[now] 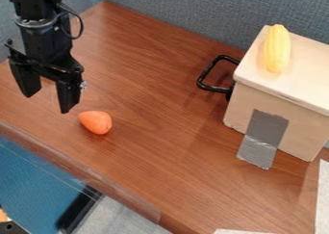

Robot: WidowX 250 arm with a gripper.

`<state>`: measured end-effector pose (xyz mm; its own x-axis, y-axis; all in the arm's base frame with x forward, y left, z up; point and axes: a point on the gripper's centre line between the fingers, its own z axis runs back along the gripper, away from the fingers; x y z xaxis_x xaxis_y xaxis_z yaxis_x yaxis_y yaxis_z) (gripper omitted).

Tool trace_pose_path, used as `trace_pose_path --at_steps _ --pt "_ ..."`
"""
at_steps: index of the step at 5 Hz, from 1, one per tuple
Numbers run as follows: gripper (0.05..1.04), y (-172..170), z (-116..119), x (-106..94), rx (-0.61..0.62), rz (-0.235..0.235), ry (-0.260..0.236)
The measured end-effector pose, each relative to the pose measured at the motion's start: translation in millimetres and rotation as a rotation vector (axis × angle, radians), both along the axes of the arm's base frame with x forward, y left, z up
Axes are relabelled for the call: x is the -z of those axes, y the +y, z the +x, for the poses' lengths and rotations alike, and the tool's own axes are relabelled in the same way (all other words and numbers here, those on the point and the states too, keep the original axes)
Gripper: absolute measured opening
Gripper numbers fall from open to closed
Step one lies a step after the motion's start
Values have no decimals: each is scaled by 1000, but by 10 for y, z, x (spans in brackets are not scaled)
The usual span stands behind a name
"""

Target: Move the yellow corn on the right side of the orange thing

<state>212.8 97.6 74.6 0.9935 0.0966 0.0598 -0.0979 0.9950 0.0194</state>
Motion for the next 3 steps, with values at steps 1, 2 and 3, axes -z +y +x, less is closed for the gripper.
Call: trace_pose_path --at_steps 1,2,3 --pt "1001 -21 -13 46 -1 -8 22" --pt "1001 -439 155 -38 99 11 45" --pt "1001 -781 369 -198 145 27 45"
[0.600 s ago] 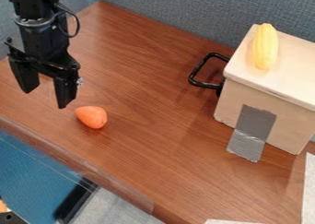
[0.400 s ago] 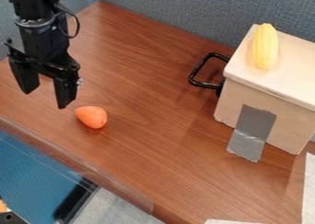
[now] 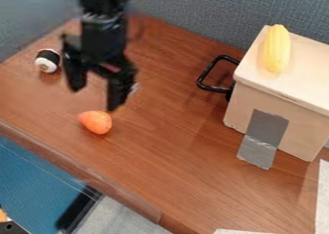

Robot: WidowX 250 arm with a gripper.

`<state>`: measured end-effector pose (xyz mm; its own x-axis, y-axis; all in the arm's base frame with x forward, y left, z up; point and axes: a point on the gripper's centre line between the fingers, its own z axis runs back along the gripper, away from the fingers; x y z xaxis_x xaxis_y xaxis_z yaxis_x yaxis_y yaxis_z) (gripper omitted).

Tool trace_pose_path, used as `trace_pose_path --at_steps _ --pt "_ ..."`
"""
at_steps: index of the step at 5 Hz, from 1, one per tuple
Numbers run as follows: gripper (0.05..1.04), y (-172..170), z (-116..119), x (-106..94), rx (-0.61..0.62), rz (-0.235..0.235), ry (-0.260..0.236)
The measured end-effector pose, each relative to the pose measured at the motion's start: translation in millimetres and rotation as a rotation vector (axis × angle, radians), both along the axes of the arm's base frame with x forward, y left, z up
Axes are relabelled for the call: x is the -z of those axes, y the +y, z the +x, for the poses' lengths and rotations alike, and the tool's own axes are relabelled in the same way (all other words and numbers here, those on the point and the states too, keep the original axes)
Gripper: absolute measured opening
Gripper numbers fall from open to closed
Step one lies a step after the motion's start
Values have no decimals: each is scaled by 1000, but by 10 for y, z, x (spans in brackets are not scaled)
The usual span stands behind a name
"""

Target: Move the yellow corn on the right side of the orange thing

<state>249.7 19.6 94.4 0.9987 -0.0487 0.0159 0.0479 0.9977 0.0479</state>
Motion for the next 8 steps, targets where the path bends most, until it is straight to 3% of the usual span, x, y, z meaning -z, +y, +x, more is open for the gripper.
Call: trace_pose_path --at_steps 1,2,3,5,7,8 --pt "1001 -492 282 -304 12 -12 -28" --pt "1001 -857 566 -546 -32 -64 -49" --pt "1001 -1148 881 -638 -86 -88 -74" --pt "1001 -1412 1398 -608 -165 -121 -92" --pt "1001 -1491 1696 -368 -211 -102 -106" --pt "948 -1497 1757 -220 -232 -80 -104"
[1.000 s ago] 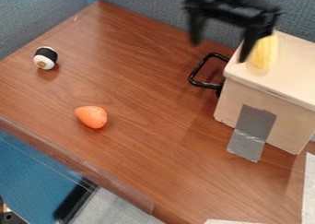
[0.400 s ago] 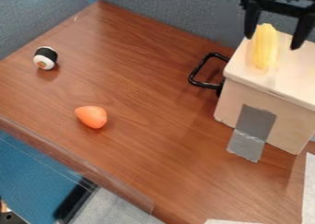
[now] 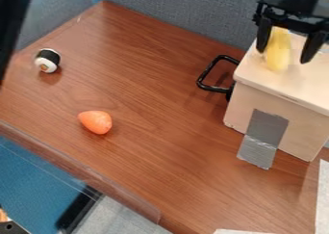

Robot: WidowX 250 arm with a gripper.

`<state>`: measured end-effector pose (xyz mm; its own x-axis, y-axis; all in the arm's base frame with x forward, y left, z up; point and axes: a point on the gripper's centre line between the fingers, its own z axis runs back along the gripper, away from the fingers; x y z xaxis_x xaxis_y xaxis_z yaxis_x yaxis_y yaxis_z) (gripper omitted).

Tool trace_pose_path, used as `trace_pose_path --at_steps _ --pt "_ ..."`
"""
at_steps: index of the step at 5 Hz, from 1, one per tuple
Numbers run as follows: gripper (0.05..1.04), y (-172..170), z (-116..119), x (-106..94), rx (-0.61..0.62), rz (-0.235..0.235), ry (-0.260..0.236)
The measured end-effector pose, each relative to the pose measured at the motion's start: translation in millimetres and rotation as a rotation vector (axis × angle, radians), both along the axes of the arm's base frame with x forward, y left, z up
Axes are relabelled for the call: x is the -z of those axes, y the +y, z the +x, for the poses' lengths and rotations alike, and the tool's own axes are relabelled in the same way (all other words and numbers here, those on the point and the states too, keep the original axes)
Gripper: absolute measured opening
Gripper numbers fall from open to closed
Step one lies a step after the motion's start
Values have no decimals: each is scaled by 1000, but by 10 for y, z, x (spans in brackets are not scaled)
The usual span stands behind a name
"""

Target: Move the yellow corn on the right side of the orange thing

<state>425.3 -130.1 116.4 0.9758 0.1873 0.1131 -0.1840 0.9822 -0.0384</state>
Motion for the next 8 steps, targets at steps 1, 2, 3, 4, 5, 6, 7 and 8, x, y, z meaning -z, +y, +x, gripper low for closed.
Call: trace_pose_path --at_steps 1,2,3,4,5,6,7,8 --pt "674 4 20 85 -9 13 -16" --pt "628 10 -14 77 -7 9 -21" --pt "629 38 -172 58 19 2 -7" --pt "628 119 -381 -73 39 -12 -29" --pt "628 295 -757 -109 68 -13 -48" --pt "628 433 -1124 49 103 12 -33" --pt "628 607 -1392 278 111 17 8" --pt "628 672 -1504 474 130 34 25"
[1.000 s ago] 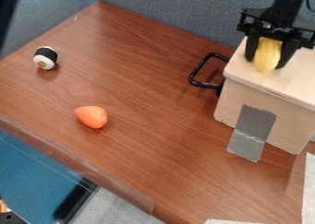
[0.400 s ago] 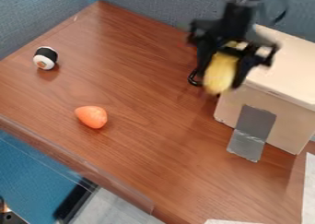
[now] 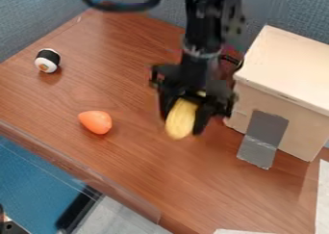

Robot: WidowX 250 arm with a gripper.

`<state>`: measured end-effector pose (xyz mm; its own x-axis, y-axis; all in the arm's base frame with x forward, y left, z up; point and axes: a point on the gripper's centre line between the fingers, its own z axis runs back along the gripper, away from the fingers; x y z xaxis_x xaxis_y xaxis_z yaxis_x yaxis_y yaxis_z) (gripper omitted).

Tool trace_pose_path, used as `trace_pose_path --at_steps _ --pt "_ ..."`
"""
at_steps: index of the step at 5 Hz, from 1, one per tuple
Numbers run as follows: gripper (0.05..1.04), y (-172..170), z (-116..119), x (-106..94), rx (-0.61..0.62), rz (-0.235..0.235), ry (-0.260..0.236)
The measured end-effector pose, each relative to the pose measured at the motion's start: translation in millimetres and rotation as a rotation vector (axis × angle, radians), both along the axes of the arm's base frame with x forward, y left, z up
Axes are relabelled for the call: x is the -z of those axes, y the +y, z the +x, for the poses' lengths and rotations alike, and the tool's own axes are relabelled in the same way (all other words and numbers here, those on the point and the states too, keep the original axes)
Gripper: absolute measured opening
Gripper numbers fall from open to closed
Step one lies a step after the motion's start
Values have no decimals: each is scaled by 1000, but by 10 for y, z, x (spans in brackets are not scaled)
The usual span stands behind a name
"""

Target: Move the yellow corn on the right side of the orange thing

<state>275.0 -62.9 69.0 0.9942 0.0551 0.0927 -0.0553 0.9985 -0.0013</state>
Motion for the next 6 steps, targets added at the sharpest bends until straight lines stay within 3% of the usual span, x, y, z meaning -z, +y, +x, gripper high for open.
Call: trace_pose_path --at_steps 2,3,4,5,6 --pt "627 47 -161 713 33 62 108" --pt "624 33 -115 740 50 74 93" --pt "681 44 -185 752 56 80 96" --pt "955 55 -309 534 79 60 67" --pt "1007 98 -305 92 80 -14 -47"
